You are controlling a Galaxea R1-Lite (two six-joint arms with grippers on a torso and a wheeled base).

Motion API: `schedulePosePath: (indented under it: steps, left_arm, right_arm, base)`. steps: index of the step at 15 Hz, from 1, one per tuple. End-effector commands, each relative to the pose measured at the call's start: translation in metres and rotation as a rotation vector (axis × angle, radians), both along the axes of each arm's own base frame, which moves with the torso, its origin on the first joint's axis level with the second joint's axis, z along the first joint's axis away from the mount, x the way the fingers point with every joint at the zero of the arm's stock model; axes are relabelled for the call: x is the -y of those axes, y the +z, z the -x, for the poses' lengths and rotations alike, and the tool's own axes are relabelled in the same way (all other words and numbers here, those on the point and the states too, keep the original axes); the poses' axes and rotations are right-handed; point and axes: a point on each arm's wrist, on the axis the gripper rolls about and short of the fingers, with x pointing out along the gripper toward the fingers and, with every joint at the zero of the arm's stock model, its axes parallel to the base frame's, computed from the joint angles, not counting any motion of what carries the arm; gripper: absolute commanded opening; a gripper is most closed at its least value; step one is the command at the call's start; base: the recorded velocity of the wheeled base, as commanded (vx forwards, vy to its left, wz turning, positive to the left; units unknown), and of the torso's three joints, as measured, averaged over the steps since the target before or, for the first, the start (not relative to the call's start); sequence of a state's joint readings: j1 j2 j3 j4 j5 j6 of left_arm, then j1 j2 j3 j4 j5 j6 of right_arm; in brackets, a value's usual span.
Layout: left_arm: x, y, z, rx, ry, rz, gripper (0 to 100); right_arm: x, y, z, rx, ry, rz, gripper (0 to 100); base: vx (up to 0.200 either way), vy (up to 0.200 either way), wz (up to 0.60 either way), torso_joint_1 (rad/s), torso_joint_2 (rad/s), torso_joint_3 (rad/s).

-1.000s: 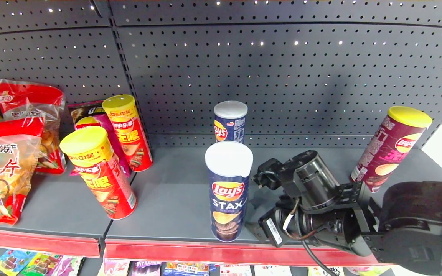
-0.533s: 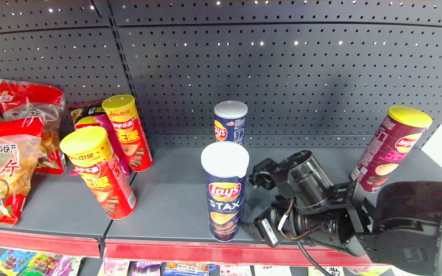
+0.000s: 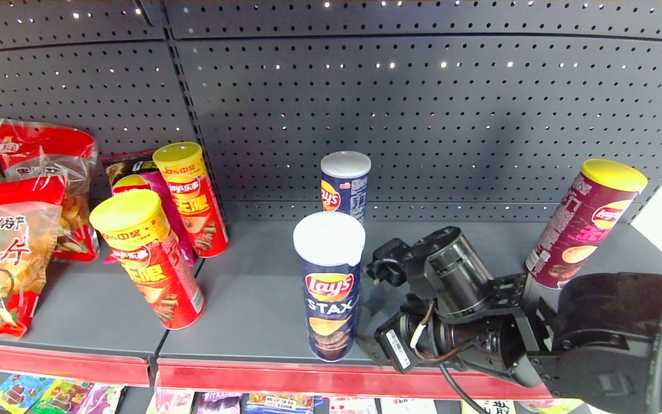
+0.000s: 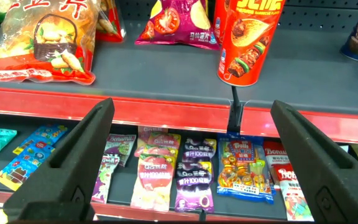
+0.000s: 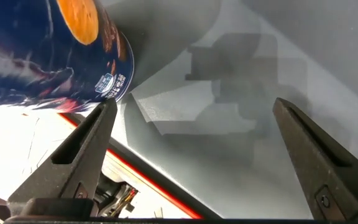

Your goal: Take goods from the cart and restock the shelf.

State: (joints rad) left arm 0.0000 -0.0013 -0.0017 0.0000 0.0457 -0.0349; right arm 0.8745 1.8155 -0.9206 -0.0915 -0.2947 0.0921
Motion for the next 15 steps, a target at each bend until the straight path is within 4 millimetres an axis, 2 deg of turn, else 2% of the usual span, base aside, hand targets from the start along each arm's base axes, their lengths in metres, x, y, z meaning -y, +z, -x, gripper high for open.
schedulePosePath:
  steps: [1, 11, 15]
  left_arm:
    - [0.0000, 0.0000, -0.0001, -0.001, 0.000, 0.000, 100]
    - [0.0000, 0.0000, -0.0001, -0.001, 0.002, 0.000, 100]
    - [0.0000, 0.0000, -0.0001, -0.001, 0.000, 0.000, 100]
  right_arm:
    - [-0.0006, 0.0001, 0.0001, 0.001, 0.002, -0.001, 100]
    - [-0.0019, 0.0012, -0.0003, 0.005, 0.003, -0.006, 100]
    - [0.0040, 0.0016, 0.0014, 0.001, -0.009, -0.004, 100]
  base:
    - [0.000, 0.000, 0.00, 0.000, 0.00, 0.000]
    - [0.000, 0.000, 0.00, 0.000, 0.00, 0.000]
    - [0.000, 0.000, 0.00, 0.000, 0.00, 0.000]
